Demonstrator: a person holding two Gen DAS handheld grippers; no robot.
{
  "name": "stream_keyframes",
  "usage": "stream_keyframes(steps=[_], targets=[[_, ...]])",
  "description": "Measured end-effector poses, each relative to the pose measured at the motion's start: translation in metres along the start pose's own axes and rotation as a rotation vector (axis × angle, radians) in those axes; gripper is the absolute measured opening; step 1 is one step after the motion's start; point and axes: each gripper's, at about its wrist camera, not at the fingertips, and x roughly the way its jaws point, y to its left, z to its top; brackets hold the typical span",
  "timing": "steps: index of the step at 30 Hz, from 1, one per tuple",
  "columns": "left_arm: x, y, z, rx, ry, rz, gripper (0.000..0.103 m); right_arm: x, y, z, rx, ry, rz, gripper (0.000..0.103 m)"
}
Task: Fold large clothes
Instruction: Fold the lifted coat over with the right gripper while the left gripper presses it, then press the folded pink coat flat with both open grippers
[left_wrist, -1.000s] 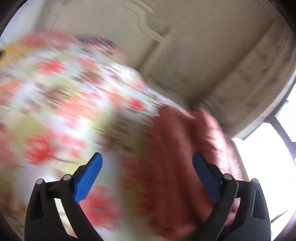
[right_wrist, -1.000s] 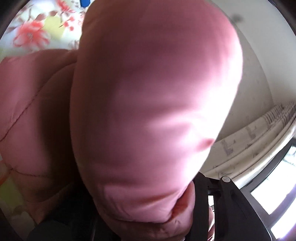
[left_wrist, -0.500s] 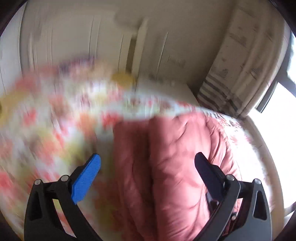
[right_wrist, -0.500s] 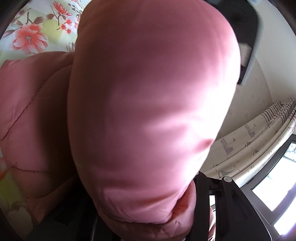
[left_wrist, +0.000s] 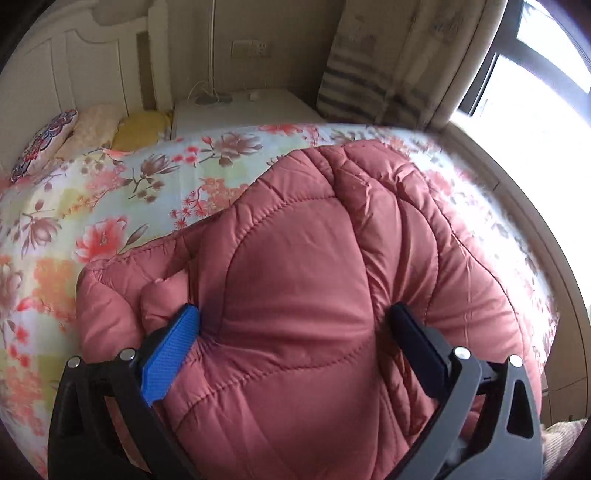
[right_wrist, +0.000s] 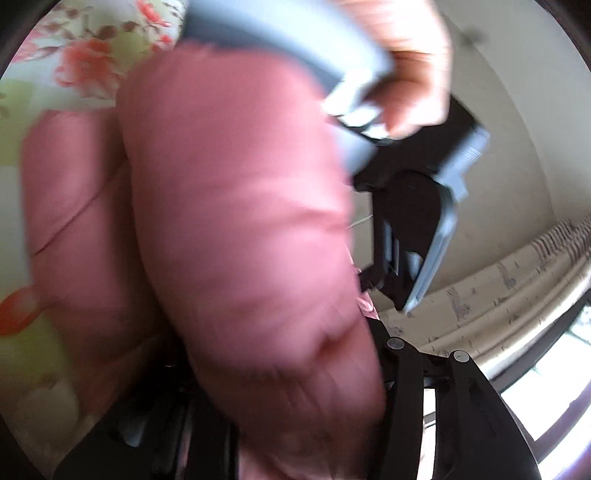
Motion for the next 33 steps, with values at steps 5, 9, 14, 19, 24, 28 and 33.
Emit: stream_keyframes(steps=[5,9,14,19,24,28,33], targets=[[-0.009,-0.003,-0.014,0.015,-0.094,0.033,0.101,-0.041,-0.049,-0.029,0.274,-0.100,0.290,0.072],[-0.010,-0.006,-0.020,-0.005,-0.161,0.071,0.101,-0.046,-0.105,-0.055,0.622,-0.132,0.540,0.064],[-0.018,-0.008,-0.018,0.003,-0.168,0.085,0.101,-0.001,-0.144,-0.067,0.922,-0.024,0.617,0.057],[-0.048,-0.016,0.002,0.005,-0.109,0.232,0.101,0.006,-0.102,-0.033,0.750,0.031,0.561,0.057],[-0.080,-0.037,0.022,-0.040,-0.184,0.243,0.101,0.002,-0.074,-0.020,0.671,0.040,0.466,0.057],[-0.043,-0.037,0.020,-0.028,-0.140,0.367,0.101,-0.003,-0.066,-0.020,0.667,0.045,0.435,0.057],[-0.013,-0.011,-0.002,-0.062,-0.154,0.332,0.101,-0.016,-0.085,-0.026,0.673,-0.005,0.597,0.057]])
